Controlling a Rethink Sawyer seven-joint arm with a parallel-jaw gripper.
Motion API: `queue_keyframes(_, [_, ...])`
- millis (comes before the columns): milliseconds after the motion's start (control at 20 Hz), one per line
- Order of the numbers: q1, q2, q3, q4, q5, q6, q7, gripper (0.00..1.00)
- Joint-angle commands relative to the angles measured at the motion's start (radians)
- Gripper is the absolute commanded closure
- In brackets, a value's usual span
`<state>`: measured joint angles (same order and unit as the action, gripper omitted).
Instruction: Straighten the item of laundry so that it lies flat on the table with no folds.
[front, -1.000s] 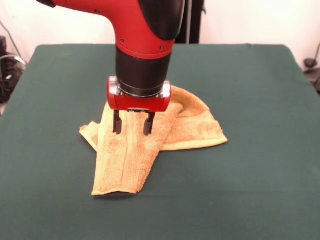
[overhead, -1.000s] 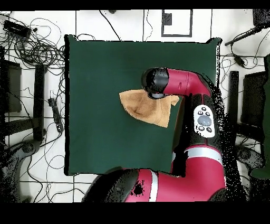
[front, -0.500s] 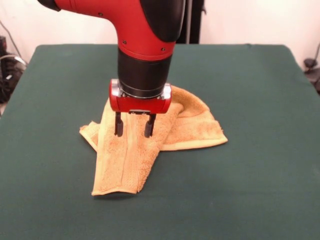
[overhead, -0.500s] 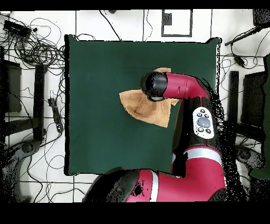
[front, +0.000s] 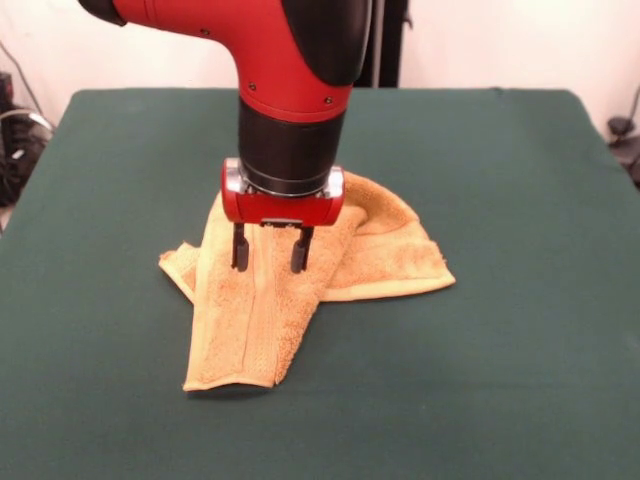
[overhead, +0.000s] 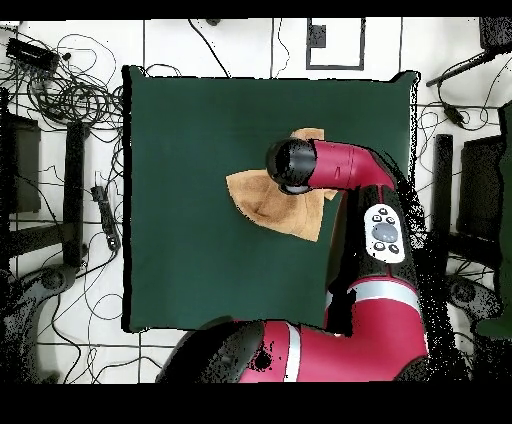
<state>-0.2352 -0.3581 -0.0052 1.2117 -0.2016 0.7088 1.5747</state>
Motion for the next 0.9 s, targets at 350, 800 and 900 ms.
queue_keyframes(350, [0.017,0.020,0.104,0.113,-0.004,-0.075,0.063,0.00])
queue_keyframes(800, [0.020,0.028,0.111,0.089,-0.008,-0.053,0.038,0.00])
queue_keyframes(900, [0.019,0.023,0.110,0.099,-0.011,-0.057,0.036,0.00])
